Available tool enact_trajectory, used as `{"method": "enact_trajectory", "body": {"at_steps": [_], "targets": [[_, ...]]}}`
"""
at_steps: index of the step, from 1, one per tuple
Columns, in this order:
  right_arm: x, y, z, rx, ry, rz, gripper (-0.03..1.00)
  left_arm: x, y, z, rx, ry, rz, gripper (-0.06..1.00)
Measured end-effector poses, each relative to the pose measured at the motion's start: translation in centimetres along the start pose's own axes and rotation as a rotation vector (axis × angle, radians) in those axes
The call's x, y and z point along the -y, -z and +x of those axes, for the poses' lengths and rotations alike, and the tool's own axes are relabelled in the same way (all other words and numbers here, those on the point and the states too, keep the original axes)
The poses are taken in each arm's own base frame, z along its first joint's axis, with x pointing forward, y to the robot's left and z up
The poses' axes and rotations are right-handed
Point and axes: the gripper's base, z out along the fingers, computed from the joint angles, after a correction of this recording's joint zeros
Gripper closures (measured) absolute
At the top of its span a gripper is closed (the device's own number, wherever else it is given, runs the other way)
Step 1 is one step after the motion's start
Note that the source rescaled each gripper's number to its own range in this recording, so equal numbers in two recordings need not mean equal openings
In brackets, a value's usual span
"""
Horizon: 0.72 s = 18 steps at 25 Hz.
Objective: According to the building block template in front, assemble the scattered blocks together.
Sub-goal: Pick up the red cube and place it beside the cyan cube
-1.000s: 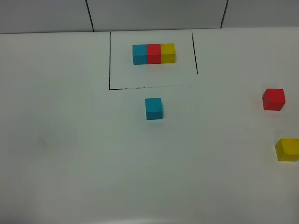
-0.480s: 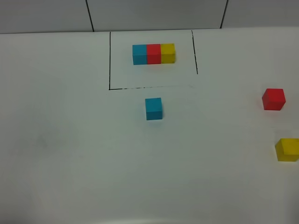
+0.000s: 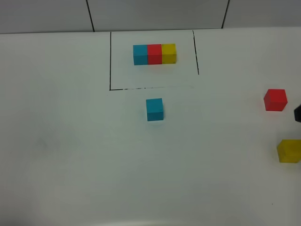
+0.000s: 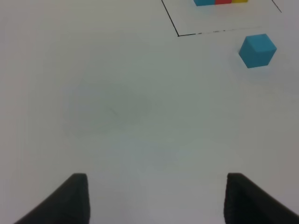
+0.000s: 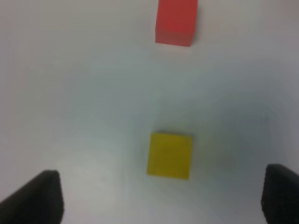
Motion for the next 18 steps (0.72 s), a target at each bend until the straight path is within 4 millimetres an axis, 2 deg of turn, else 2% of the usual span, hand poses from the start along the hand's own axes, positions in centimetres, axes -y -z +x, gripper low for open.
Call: {"method": "enact_trajectory", "body": {"at_steps": [3, 9, 12, 18], "targets": [[0.2, -3.4, -3.0, -0.050, -0.006, -0.005, 0.23, 0.0, 0.0, 0.0, 0.000, 0.000, 0.000, 0.58], [-0.1, -9.5, -6.4, -0.111, 0.013, -0.017, 0.23, 0.0, 0.0, 0.0, 0.000, 0.000, 0.000, 0.58], [0.0, -12.1, -7.3, -0.144, 0.009, -0.017, 0.23, 0.0, 0.0, 0.0, 0.000, 0.000, 0.000, 0.58], [0.3, -15.6, -8.3, -0.186, 0.019, -0.016, 0.23, 0.0, 0.0, 0.0, -0.001, 0.000, 0.000, 0.58]]}}
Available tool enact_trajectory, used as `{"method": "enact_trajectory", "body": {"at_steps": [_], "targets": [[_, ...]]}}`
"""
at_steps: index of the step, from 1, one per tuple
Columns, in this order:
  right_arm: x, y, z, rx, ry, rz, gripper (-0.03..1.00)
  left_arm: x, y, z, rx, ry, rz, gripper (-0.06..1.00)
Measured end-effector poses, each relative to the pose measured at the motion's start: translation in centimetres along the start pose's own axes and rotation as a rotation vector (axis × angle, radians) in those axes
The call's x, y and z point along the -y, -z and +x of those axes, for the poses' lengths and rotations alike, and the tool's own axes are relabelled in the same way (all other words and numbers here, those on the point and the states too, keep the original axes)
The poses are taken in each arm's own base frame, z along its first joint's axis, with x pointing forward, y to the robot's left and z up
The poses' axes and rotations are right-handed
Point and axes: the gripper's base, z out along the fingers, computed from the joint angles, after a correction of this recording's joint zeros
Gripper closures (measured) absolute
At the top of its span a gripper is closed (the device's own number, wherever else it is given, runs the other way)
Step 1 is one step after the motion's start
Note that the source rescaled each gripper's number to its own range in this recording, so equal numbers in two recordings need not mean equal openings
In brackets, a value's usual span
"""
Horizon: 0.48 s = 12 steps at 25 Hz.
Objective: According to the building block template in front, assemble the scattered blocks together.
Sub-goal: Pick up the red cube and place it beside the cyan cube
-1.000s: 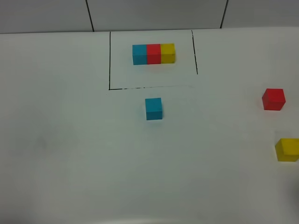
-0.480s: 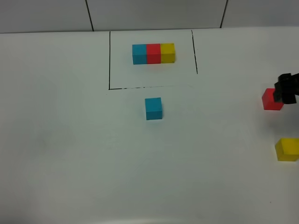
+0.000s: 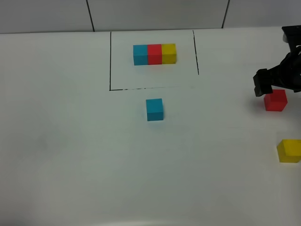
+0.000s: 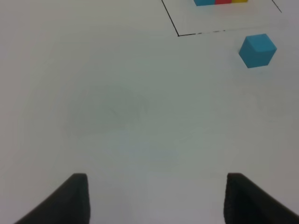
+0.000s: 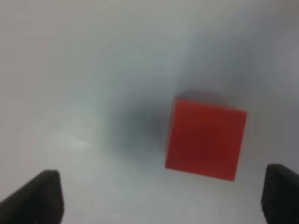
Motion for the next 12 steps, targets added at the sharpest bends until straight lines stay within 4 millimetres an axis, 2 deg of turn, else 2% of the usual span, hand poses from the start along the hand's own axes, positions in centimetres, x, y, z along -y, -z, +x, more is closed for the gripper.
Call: {"method": "enact_trajectory", "body": {"at_steps": [7, 12], "targets": [[2.2, -3.1, -0.4, -0.031, -0.038, 0.026, 0.23, 0.0, 0.0, 0.0, 0.000, 0.000, 0.000, 0.58], [3.0, -4.6, -0.1, -0.045, -0.053, 0.035, 0.23, 0.0, 0.0, 0.0, 0.000, 0.000, 0.000, 0.58]]}}
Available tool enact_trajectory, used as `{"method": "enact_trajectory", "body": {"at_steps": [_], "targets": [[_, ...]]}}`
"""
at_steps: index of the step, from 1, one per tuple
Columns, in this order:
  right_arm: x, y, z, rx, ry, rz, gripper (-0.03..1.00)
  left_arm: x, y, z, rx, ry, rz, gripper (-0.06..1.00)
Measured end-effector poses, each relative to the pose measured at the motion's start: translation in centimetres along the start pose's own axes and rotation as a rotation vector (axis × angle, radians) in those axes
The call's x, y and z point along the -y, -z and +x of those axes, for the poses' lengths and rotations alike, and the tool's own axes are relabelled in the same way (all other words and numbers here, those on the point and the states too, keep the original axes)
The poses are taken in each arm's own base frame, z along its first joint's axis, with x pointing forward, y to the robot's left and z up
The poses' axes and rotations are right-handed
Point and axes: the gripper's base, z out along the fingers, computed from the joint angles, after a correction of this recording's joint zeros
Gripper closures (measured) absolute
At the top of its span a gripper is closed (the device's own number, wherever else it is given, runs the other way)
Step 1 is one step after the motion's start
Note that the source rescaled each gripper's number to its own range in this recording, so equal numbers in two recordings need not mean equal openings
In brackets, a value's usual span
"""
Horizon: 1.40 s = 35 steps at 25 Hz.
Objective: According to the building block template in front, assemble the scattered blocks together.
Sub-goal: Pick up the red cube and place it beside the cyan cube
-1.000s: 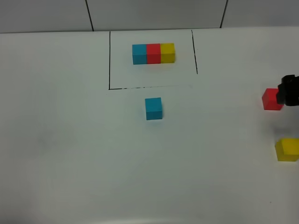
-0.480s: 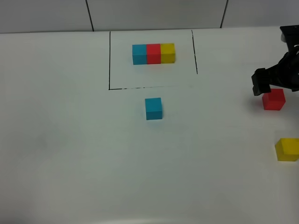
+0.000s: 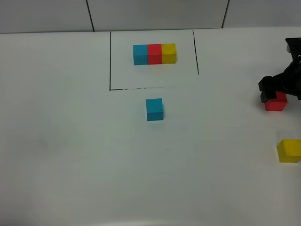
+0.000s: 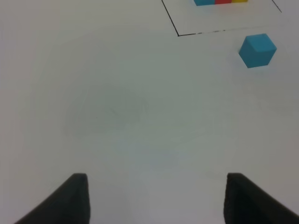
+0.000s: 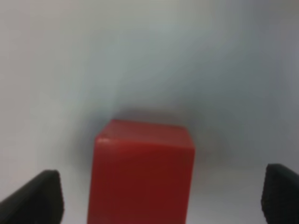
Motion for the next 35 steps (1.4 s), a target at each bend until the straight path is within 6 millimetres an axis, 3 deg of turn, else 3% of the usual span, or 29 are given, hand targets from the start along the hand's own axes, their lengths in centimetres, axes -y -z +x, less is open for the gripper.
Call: {"method": "enact_trajectory", "body": {"at_steps": [14, 17, 21, 25, 29, 35], "targets": [[0.1, -1.7, 0.1, -0.004, -0.001, 0.003, 0.26, 0.0, 0.0, 0.0, 0.000, 0.000, 0.000, 0.58], [0.1, -1.7, 0.3, -0.023, -0.001, 0.000, 0.42, 0.0, 0.0, 0.0, 0.000, 0.000, 0.000, 0.58], [0.1, -1.7, 0.5, -0.056, 0.003, -0.004, 0.97, 0.0, 0.0, 0.0, 0.000, 0.000, 0.000, 0.58], [-0.3, -0.7, -0.2, -0.063, 0.079, -0.007, 0.95, 0.0, 0.0, 0.0, 0.000, 0.000, 0.000, 0.58], [-3.2, 1.7, -1.0, -0.074, 0.392, -0.028, 0.95, 0.0, 0.0, 0.0, 0.000, 0.000, 0.000, 0.58], [-12.6, 2.7, 1.4, -0.171, 1.128, -0.157, 0.95, 0.0, 0.0, 0.0, 0.000, 0.000, -0.001, 0.58]]}}
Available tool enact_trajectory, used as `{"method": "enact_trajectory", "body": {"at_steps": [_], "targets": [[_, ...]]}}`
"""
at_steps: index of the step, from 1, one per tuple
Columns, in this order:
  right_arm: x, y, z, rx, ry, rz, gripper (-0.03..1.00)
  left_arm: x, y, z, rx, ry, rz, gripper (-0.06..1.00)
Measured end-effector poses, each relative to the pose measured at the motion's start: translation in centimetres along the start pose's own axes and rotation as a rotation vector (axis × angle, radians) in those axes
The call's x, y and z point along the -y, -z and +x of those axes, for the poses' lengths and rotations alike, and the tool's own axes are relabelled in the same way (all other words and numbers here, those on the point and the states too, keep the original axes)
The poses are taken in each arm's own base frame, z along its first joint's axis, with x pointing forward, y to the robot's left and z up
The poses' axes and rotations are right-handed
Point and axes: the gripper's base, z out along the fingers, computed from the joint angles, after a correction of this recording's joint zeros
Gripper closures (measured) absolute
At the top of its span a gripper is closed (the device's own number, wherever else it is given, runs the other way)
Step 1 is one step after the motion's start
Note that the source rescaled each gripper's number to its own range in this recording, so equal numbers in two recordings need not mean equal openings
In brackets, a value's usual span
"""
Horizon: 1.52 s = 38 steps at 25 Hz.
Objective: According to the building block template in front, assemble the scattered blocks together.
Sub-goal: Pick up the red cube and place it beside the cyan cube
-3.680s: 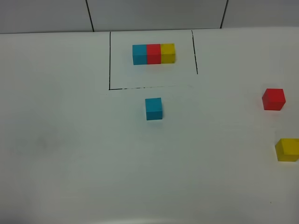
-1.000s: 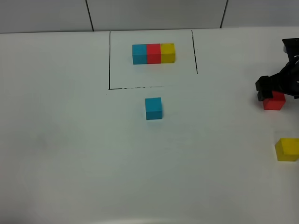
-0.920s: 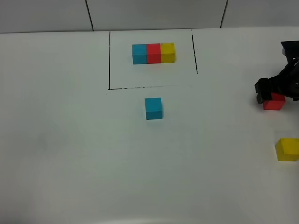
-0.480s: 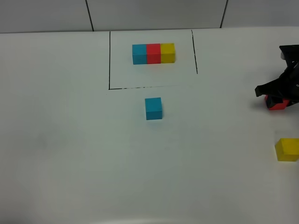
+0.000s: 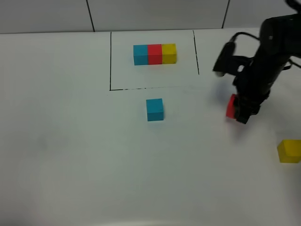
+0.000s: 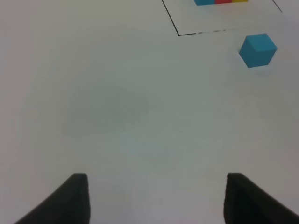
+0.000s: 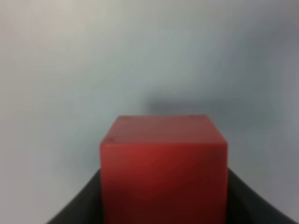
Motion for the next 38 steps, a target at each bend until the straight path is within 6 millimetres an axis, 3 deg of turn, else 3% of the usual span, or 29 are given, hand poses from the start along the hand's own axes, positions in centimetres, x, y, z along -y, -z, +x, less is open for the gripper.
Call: {"method": "enact_trajectory", "body": {"at_steps": [6, 13, 27, 38], "targets": [[-2.5, 0.8, -6.0, 0.003, 0.253, 0.043, 0.95, 0.0, 0.0, 0.0, 0.000, 0.000, 0.000, 0.58], [-3.2, -0.9, -10.1, -0.007, 0.429, 0.006, 0.95, 0.0, 0.0, 0.0, 0.000, 0.000, 0.000, 0.58], [-2.2, -4.6, -12.3, 0.016, 0.456, -0.024, 0.95, 0.0, 0.0, 0.0, 0.000, 0.000, 0.000, 0.58], [-2.0, -5.2, -12.9, 0.069, 0.436, -0.003, 0.95, 0.0, 0.0, 0.0, 0.000, 0.000, 0.000, 0.58]]}}
